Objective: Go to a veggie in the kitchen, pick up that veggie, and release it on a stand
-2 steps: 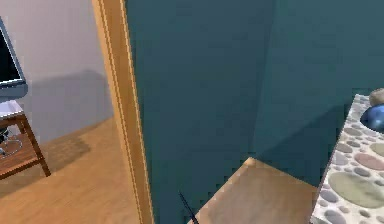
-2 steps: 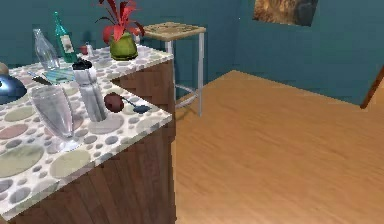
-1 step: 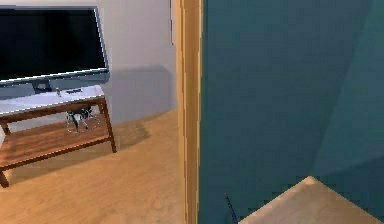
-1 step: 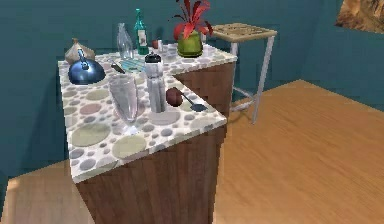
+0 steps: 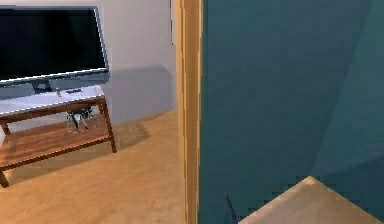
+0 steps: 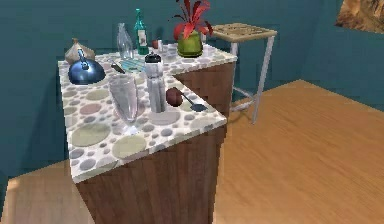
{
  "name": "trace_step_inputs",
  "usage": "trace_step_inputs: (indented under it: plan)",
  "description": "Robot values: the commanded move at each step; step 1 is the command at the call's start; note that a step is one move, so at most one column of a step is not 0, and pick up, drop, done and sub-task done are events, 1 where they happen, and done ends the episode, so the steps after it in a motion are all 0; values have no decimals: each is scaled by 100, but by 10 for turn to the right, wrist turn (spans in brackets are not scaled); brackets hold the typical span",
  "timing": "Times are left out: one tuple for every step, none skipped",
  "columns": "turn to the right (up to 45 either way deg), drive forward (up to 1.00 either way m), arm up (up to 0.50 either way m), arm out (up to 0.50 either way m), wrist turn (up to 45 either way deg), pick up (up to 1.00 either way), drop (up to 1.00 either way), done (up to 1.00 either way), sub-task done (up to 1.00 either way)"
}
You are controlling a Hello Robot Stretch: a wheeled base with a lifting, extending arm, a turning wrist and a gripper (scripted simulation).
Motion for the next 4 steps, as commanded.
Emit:
trace_step_inputs:
  plan:
    - [0,0,38,0,0,0,0,0,0]
    - [0,0,0,50,0,0,0,0,0]
    - [0,0,0,0,450,0,0,0,0]
    - [0,0,0,0,450,0,0,0,0]
